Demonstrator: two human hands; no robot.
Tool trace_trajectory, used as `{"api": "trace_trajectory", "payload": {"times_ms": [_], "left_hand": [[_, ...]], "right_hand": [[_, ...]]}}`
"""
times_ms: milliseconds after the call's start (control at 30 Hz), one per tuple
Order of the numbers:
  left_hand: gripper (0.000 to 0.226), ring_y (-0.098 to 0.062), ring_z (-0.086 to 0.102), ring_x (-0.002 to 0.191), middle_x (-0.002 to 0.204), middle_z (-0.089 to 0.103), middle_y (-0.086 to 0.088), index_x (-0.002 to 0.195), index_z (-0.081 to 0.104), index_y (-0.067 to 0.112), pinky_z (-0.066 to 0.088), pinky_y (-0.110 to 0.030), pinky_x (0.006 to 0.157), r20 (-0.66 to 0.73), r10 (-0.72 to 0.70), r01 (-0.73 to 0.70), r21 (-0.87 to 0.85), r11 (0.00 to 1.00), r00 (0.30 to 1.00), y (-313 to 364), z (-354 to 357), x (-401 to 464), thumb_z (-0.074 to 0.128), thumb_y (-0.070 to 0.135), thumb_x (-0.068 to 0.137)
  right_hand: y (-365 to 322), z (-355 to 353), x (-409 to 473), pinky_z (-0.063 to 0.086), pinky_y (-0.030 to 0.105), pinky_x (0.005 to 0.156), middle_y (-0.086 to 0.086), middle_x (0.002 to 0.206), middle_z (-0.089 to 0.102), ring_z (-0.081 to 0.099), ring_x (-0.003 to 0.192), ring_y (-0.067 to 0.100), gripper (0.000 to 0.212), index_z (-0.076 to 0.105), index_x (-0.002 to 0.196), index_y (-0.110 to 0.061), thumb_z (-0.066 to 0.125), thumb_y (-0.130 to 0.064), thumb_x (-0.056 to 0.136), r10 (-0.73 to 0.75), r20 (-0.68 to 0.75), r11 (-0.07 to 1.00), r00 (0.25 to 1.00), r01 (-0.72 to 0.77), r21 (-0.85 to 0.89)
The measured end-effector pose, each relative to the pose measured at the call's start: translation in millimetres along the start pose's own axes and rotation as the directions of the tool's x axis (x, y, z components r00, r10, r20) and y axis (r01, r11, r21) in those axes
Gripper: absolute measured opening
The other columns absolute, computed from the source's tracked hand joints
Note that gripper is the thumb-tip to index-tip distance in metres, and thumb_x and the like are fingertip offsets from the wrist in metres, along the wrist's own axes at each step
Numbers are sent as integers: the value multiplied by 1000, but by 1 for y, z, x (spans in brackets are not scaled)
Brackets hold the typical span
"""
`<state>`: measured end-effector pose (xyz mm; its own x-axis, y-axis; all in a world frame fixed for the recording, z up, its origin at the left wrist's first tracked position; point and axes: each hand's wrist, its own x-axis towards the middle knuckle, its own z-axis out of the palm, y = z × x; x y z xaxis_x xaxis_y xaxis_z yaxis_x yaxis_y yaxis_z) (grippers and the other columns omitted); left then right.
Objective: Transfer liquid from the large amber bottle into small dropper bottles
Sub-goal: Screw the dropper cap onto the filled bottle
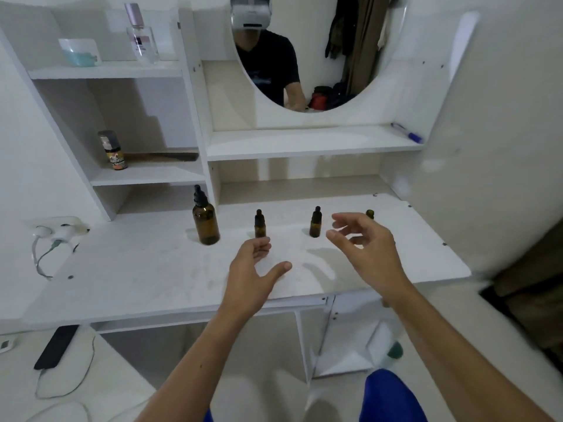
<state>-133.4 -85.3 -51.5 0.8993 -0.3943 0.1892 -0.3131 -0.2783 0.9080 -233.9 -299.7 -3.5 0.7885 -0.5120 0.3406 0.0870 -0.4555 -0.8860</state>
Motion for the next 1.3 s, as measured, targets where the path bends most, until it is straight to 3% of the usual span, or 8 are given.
{"api": "trace_trajectory", "payload": {"times_ms": [167, 367, 467, 567, 667, 967, 1100, 1300], "left_hand": [[60, -1, 62, 122, 131, 66, 11, 137, 57, 22, 50, -26, 109, 177, 65, -56, -53, 997, 982, 21, 52, 12, 79, 48, 87], [58, -1, 59, 124, 138, 62, 10, 142, 54, 22, 48, -21, 107, 288, 111, -105, -36, 994, 951, 39, 104, 31, 73, 48, 93], [57, -1, 57, 127, 140, 60, 10, 144, 52, 22, 47, -23, 110, 311, 125, -116, -47, 992, 942, 43, 122, 40, 71, 46, 95], [56, -2, 54, 131, 144, 57, 10, 146, 49, 23, 44, -22, 109, 305, 134, -120, -66, 991, 943, 48, 142, 52, 69, 42, 98], [56, -5, 54, 131, 144, 56, 6, 147, 48, 21, 45, -28, 113, 273, 139, -130, -54, 990, 952, 51, 163, 66, 70, 38, 98], [34, -5, 69, 106, 114, 72, 5, 127, 65, 13, 58, -33, 101, 140, 103, -80, -161, 984, 985, 55, 188, 94, 75, 16, 95], [20, 0, 73, 91, 100, 76, 9, 114, 72, 13, 61, -34, 95, 112, 98, -76, -188, 979, 989, 54, 187, 95, 75, 10, 94], [21, -9, 74, 96, 102, 76, 2, 115, 71, 10, 62, -29, 90, 107, 89, -63, -221, 973, 990, 55, 185, 92, 74, 10, 94]], "right_hand": [[38, -52, -16, 52, 22, 83, -8, 108, 77, 70, 91, 4, 29, 75, 118, -25, 84, -20, 90, 93, -123, 995, 988, -97, -27], [67, -76, -10, 59, 30, 90, -11, 114, 75, 71, 102, 14, 31, 75, 117, -27, 87, -25, 88, 157, -222, 984, 962, -171, -45], [74, -79, -4, 58, 27, 89, -11, 115, 72, 70, 102, 13, 37, 73, 121, -26, 88, -25, 86, 150, -236, 980, 960, -176, -91], [81, -78, 6, 53, 20, 84, -3, 117, 67, 69, 97, 15, 51, 69, 130, -20, 90, -25, 83, 163, -222, 962, 961, -205, -180], [86, -77, 18, 50, 23, 85, 1, 117, 65, 67, 89, 14, 54, 67, 131, -17, 90, -27, 84, 204, -233, 928, 951, -264, -263], [99, -69, 30, 55, 42, 95, 4, 104, 72, 69, 94, 23, 17, 78, 106, -18, 81, -23, 90, 156, -301, 889, 941, -266, -372], [94, -73, 28, 52, 22, 84, -6, 102, 75, 68, 82, 10, 13, 77, 107, -20, 77, -21, 95, 166, -334, 931, 928, -259, -256], [81, -85, 31, 50, 4, 82, -13, 102, 76, 72, 94, 3, 22, 75, 117, -20, 74, -10, 97, 72, -319, 977, 945, -131, -166]]}}
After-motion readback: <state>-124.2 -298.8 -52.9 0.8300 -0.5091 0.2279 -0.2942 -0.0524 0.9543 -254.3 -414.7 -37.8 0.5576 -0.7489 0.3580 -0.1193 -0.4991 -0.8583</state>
